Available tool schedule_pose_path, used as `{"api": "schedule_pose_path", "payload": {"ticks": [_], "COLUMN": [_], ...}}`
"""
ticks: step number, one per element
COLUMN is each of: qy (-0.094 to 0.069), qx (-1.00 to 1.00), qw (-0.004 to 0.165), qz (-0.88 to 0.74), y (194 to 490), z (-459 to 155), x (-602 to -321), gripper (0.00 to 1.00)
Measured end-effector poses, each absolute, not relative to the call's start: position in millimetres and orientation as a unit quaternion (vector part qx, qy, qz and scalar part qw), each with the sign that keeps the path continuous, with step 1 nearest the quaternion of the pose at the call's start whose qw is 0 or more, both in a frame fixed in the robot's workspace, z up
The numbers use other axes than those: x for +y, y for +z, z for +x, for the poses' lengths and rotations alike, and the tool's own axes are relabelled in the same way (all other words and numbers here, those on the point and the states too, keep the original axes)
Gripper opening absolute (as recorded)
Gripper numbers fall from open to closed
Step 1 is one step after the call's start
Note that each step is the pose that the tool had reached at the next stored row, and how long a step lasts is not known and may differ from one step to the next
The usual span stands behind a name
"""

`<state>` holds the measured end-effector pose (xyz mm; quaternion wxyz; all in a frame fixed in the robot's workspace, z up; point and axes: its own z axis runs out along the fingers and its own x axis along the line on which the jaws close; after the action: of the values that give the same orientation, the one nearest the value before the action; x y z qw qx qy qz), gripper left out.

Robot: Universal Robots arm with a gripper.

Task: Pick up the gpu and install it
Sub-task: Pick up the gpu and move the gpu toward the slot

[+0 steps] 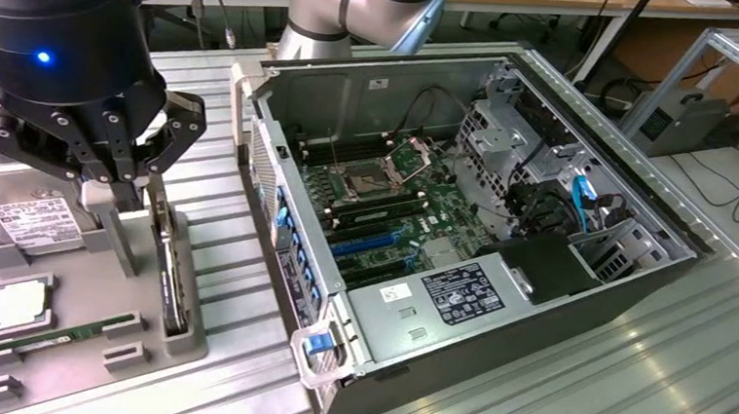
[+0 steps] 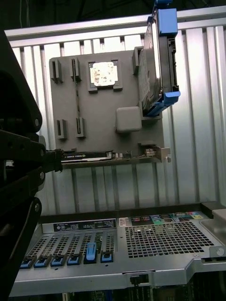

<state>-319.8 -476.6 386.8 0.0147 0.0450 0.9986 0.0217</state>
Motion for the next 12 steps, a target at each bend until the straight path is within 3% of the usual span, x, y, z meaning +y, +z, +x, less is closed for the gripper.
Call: {"api": "schedule_pose_path", "payload": {"ticks": [3,8,12], "qy": [0.022,0.022,0.022], "qx": [0.999,0.999,0.999], "qw": [0.015,0.015,0.015], "qz": [0.045,0.045,0.045], "y": [386.8,386.8,383.1], "z": [-319.8,-319.8,-319.8], "x": [-476.6,-476.6,-476.6], "gripper": [0.11,0.42,0.42]}}
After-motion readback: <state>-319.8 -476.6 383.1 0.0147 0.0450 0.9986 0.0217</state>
